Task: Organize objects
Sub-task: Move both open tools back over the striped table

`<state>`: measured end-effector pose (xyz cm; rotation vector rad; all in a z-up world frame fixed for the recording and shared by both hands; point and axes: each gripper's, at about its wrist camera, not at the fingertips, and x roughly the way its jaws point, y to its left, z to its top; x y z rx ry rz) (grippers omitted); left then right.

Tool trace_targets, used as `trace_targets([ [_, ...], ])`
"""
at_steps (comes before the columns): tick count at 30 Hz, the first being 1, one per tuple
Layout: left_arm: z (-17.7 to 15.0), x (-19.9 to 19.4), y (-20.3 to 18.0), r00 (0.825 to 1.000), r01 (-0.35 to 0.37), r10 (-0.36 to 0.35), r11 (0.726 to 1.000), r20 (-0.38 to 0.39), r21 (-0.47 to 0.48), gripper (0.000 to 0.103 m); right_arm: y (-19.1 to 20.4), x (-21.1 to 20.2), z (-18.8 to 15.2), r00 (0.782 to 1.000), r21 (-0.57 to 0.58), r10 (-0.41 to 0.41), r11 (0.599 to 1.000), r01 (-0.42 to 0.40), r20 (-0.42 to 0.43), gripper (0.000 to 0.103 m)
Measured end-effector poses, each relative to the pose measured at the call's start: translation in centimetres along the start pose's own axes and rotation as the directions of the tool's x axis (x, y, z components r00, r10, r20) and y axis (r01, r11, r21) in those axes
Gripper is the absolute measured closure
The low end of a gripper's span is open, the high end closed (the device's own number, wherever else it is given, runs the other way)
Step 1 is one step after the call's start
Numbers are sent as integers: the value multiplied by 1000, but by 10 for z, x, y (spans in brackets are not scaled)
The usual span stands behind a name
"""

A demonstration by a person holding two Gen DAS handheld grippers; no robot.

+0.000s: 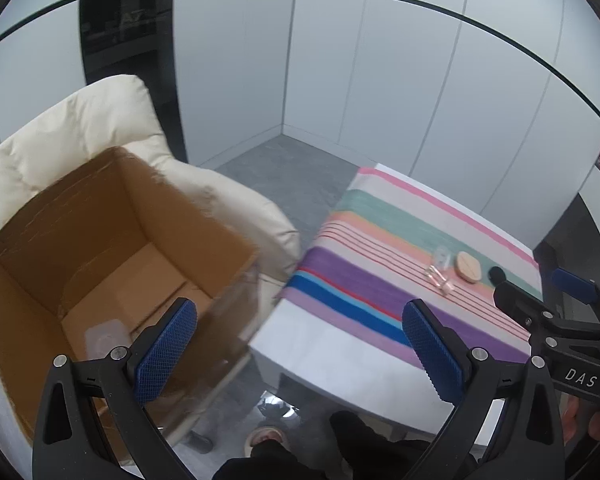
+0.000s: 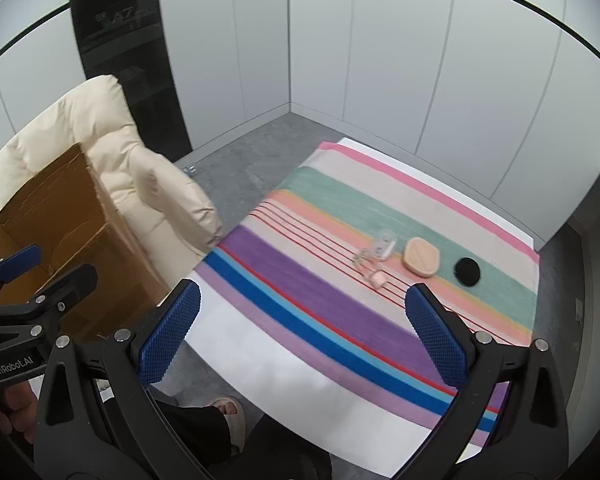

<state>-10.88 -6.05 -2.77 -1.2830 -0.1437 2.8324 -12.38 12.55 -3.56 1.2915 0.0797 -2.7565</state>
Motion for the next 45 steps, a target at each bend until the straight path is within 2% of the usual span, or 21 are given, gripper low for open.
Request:
trace_targets([
  [15, 0, 15, -58, 997, 74, -73, 994, -20, 81, 0, -68, -12, -16, 999, 99, -44, 994, 46, -24, 0],
  [26, -5, 20, -113, 990, 138, -133, 979, -37, 152, 0, -118, -22, -34, 994, 176, -95, 979, 103, -52, 0],
  [37, -18, 33, -163, 978, 196, -172, 951, -117, 238, 0, -157, -28, -57, 989, 233, -126, 962, 140, -72, 0],
  [40, -19, 39, -175, 975, 211, -180, 937, -131, 280, 0, -168, -24, -61, 986, 241, -141, 958, 158, -88, 0],
  [42, -16, 48, -180, 975, 211, -178, 930, -135, 302, 0, -177, -19, -61, 985, 256, -142, 953, 162, -94, 0],
  [45, -6, 73, -184, 965, 243, -200, 924, -169, 295, 0, -189, -4, -60, 983, 262, -146, 950, 171, -113, 0],
])
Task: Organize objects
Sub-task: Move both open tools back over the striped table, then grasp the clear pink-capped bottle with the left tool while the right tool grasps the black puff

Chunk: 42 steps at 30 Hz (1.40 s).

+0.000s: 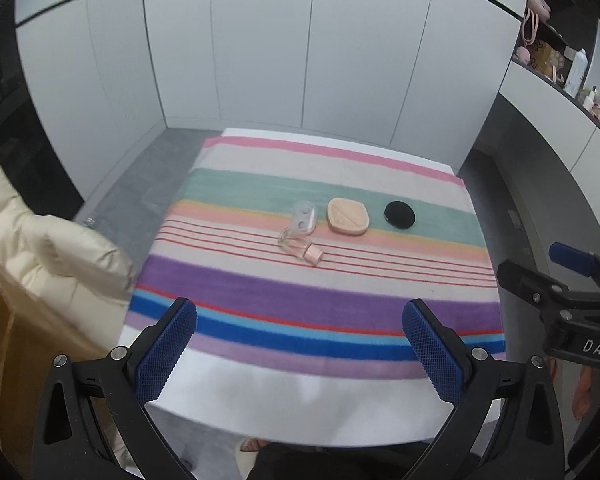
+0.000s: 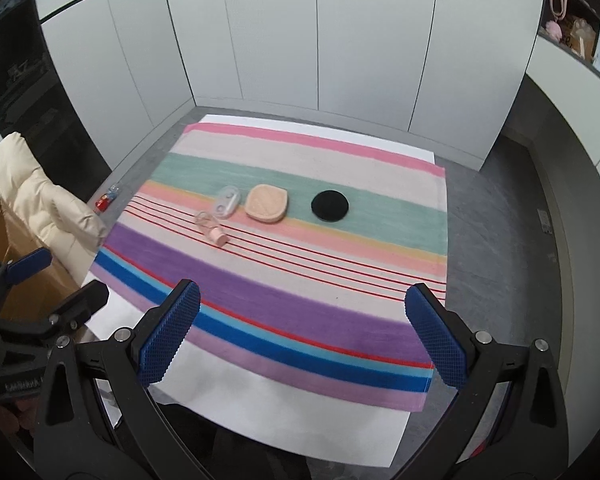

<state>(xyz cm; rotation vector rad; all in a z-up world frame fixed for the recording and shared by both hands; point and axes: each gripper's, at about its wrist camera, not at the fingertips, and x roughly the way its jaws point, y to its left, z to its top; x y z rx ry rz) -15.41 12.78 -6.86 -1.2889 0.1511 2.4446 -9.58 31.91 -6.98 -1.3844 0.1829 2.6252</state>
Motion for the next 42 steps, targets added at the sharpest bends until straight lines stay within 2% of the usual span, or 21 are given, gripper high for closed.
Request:
trace_targets([
  [5, 15, 40, 4, 999, -2, 3, 999, -34, 36, 2, -12, 35, 5, 999, 15, -13, 1000, 14, -43, 0],
  [10, 25, 85, 4, 996, 25, -19, 997, -82, 78, 7, -21, 81, 11, 996, 6, -31, 999, 32, -87, 0],
  [15, 25, 132, 2, 992, 35, -20, 992, -126, 119, 8, -30, 126, 18, 991, 0, -39, 999, 39, -126, 0],
  [21, 21, 184, 2, 984, 48, -24, 990, -177, 136, 15, -38, 175, 23, 988, 7, -33, 999, 34, -152, 0],
  [29, 26, 219, 0, 983, 71, -52, 993, -177, 99, 26, -46, 226, 26, 983, 14, -22, 1000, 25, -180, 5],
  [32, 30, 223, -4, 987, 68, -48, 989, -151, 128, 38, -46, 240, 31, 985, 12, -26, 1000, 29, -172, 5],
  [35, 33, 226, -5, 988, 76, -57, 989, -146, 127, 38, -42, 248, 41, 989, -15, -26, 1000, 24, -143, 6],
  [38, 34, 225, -5, 989, 73, -56, 990, -136, 122, 38, -35, 250, 50, 992, -44, -18, 999, 13, -121, 20],
  [42, 33, 222, -5, 989, 57, -42, 993, -141, 104, 38, -23, 250, 58, 992, -93, 0, 996, -13, -128, 47],
])
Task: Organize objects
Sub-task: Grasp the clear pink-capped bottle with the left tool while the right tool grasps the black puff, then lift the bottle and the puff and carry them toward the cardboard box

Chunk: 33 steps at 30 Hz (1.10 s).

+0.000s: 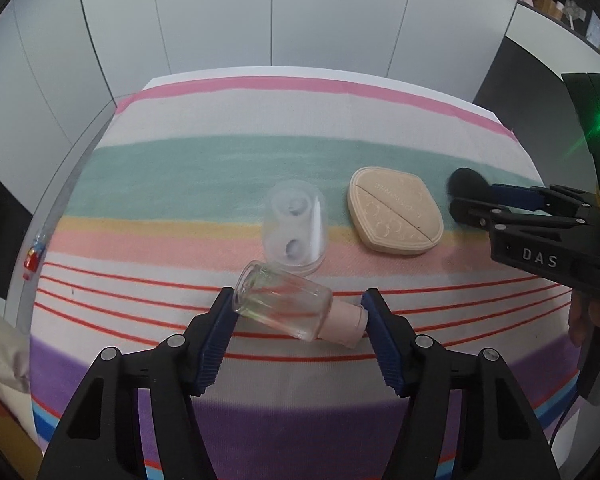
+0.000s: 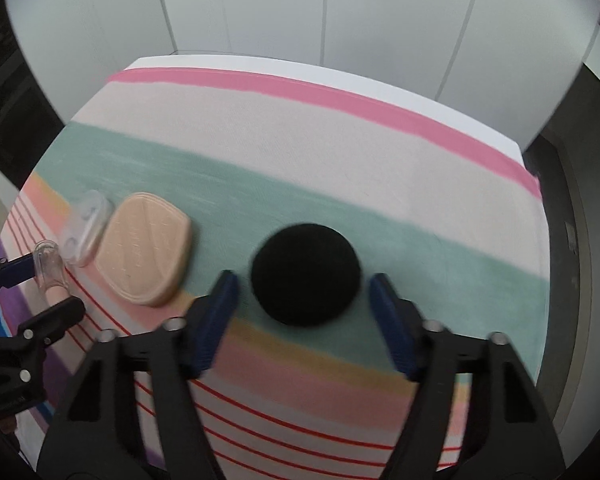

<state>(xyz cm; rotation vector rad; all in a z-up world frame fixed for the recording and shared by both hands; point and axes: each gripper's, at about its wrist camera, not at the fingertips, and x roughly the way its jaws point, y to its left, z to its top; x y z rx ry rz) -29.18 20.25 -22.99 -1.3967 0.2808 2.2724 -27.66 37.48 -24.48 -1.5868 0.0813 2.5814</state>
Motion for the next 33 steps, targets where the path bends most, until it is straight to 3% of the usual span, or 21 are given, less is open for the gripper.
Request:
trace_targets([
  [12, -1, -54, 0, 1000, -15, 16, 1000, 22, -26, 38, 7, -46, -13, 1000, 36, 0, 999, 1, -23, 51],
  [33, -33, -190, -52, 996, 10, -10, 1000, 90, -4, 39, 7, -215, -82, 999, 113, -1, 994, -3, 41, 51],
])
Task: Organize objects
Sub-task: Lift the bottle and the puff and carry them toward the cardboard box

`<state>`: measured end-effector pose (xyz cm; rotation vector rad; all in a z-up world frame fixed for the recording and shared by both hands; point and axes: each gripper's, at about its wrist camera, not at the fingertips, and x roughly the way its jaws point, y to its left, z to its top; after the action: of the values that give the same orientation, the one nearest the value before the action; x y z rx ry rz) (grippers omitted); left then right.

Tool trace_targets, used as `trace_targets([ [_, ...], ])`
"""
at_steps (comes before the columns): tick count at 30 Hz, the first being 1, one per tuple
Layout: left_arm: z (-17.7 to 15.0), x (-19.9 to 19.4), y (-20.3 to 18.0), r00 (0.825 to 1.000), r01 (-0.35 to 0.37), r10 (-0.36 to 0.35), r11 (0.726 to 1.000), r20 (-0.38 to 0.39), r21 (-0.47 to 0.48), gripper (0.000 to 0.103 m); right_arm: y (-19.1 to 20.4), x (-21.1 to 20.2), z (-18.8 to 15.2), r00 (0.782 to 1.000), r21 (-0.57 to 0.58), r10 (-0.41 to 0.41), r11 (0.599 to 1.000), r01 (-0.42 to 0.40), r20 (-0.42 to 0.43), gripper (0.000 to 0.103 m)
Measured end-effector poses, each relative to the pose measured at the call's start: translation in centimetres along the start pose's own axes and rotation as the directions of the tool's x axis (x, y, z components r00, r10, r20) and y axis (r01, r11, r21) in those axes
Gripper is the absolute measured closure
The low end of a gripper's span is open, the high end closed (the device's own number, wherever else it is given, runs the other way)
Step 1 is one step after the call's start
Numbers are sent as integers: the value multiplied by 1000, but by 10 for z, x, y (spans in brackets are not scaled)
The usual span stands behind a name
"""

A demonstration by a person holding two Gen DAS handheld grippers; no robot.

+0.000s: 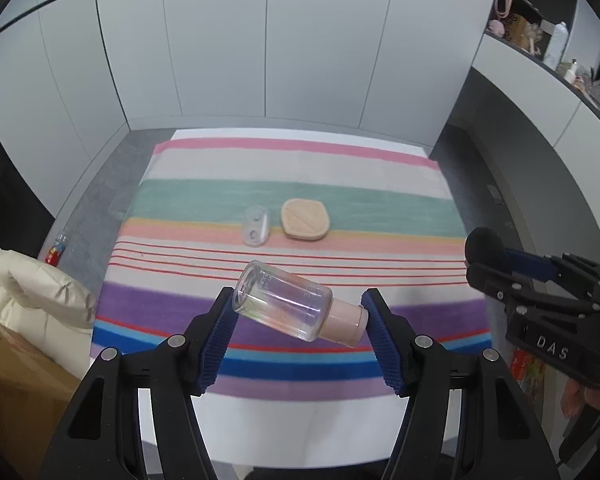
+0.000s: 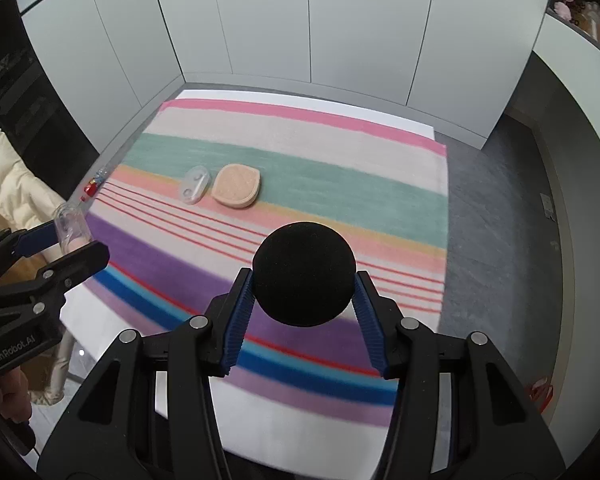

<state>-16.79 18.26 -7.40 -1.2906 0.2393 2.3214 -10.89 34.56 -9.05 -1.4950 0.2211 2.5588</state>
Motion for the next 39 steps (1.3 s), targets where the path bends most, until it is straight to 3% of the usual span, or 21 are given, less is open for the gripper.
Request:
trace_targets([
  [10, -25, -46, -25, 999, 25, -24, 1000, 24, -14, 39, 6, -57, -30, 1000, 7, 12, 1000, -12, 28, 51],
  [15, -34, -59, -31, 998, 29, -29, 1000, 54, -5, 39, 17, -71, -41, 999, -37, -2, 999, 4, 35, 51],
  [23, -43, -68, -24, 997, 26, -25, 1000, 74, -17, 39, 28, -78, -47, 997, -25, 40, 999, -38, 64, 51],
  [39, -48, -89, 39, 989, -37, 51, 994, 140, -106, 38, 80, -71, -16, 988, -99, 98, 991, -86, 123, 51],
])
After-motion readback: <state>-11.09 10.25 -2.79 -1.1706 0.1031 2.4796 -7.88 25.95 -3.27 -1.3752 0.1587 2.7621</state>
